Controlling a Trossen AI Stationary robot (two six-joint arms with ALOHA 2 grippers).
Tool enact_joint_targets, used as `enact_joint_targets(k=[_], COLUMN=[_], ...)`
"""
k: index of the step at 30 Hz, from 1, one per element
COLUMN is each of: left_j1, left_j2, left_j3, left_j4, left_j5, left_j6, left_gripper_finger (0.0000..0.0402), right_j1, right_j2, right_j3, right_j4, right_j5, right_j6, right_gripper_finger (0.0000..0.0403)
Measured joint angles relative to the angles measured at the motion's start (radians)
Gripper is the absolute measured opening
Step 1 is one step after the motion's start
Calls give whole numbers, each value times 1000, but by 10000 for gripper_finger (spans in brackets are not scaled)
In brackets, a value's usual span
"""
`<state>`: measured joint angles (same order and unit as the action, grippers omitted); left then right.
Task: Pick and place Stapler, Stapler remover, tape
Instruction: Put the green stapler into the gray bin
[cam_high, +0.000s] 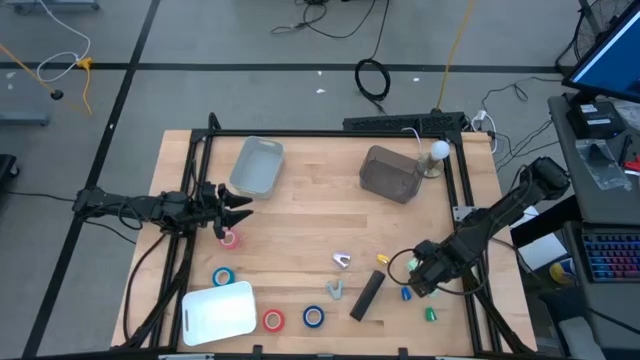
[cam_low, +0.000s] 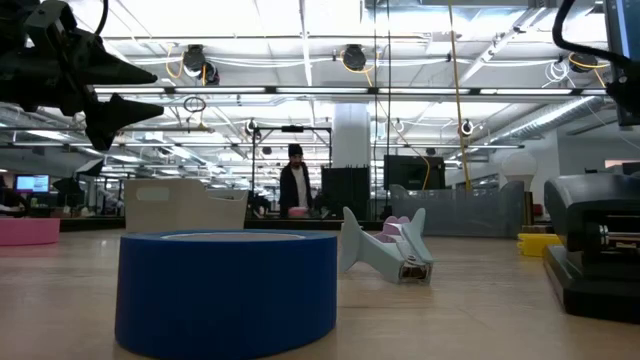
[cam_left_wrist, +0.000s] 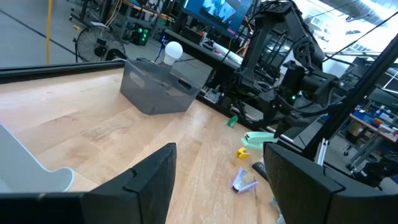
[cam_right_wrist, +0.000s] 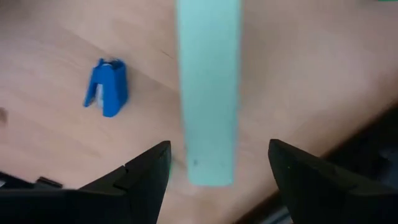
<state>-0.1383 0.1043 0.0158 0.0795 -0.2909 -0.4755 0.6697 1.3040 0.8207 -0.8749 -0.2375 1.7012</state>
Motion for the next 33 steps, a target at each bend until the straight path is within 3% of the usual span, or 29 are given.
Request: enact_joint_targets(k=[7,33], left_j1=[0,0], left_j2=[0,0], left_j3=[0,0], left_j4=[0,0], left_j5=[0,0], left_j6=[0,0], left_gripper_finger=[244,244], right_j1=[0,63], right_j2=[0,25], right_j3=[-77,-96], right_j4=[160,197], right_j5=[-3,2], right_j6=[36,146], right_gripper_finger=[263,260])
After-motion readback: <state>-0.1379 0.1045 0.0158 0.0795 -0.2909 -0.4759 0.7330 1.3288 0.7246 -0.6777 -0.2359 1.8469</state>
